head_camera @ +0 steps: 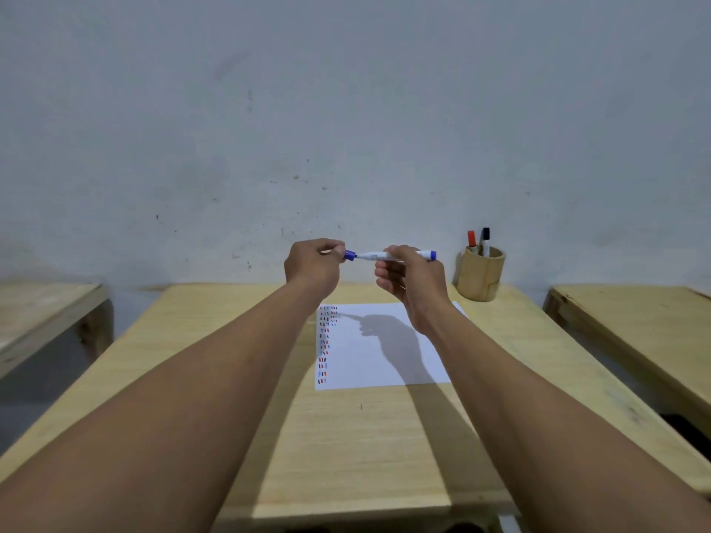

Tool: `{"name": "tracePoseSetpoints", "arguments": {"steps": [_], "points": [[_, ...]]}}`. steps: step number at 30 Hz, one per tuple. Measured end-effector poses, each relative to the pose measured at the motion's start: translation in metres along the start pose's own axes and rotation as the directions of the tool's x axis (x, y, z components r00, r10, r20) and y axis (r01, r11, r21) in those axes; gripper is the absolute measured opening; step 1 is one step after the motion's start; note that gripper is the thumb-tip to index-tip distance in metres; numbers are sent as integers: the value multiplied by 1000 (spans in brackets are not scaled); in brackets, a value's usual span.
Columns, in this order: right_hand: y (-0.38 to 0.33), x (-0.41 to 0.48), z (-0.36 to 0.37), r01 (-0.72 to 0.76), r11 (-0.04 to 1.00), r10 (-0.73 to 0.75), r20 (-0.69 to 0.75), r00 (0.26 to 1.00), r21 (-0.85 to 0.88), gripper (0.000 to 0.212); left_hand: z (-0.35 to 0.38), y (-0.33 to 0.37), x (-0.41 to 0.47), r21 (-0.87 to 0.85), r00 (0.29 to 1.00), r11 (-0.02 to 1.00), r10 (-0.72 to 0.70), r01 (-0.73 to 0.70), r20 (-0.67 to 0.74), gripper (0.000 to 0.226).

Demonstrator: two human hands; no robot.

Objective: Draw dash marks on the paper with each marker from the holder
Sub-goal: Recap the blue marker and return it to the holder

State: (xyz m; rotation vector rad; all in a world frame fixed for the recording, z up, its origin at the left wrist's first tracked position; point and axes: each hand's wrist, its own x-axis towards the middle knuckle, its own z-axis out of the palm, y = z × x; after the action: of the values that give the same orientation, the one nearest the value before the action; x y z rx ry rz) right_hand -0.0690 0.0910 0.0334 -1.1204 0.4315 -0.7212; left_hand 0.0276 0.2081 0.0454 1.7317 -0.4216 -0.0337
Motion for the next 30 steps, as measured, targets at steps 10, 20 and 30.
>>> {"name": "tracePoseSetpoints", "arguments": {"steps": [10, 20, 30], "points": [[-23, -17, -4, 28, 999, -29, 56, 998, 31, 5, 0, 28, -13, -126, 995, 988, -85, 90, 47, 13], [-42, -21, -20, 161, 910, -105, 164, 981, -383, 5, -8, 45, -20, -187, 993, 981, -37, 57, 109, 14], [-54, -18, -38, 316, 727, -186, 267, 945, -610, 16, 10, 61, -22, -4, 975, 981, 191, -192, 113, 20]]}}
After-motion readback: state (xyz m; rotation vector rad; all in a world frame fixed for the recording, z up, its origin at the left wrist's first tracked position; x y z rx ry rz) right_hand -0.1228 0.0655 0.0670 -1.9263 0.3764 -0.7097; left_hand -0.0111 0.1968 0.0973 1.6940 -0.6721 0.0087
